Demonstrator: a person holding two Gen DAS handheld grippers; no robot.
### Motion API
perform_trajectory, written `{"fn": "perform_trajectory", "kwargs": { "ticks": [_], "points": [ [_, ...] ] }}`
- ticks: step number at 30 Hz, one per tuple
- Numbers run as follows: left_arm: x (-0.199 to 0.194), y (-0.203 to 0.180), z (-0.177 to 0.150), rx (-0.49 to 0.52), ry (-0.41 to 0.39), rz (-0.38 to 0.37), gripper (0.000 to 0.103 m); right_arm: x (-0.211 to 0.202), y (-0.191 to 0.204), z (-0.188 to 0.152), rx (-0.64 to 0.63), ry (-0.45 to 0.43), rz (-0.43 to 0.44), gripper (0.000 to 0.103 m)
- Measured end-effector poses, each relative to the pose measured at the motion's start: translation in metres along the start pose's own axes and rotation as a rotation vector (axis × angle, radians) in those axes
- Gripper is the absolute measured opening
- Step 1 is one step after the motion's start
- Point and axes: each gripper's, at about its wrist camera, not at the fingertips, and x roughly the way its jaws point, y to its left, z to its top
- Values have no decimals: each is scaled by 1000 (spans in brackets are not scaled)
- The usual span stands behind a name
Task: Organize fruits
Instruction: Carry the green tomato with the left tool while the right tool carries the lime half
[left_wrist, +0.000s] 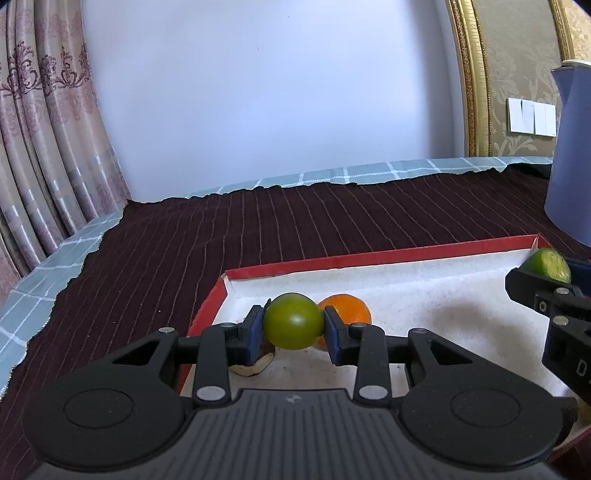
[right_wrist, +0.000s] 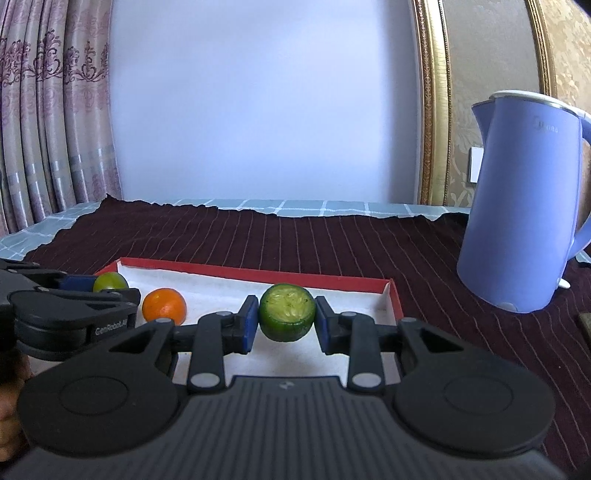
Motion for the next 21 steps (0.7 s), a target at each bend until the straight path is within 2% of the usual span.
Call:
{"fn": "perform_trajectory", "kwargs": {
  "ticks": [21],
  "points": [
    [14,-9,5,11,0,16,34,25,1,6,-4,23,-42,30]
  ]
}}
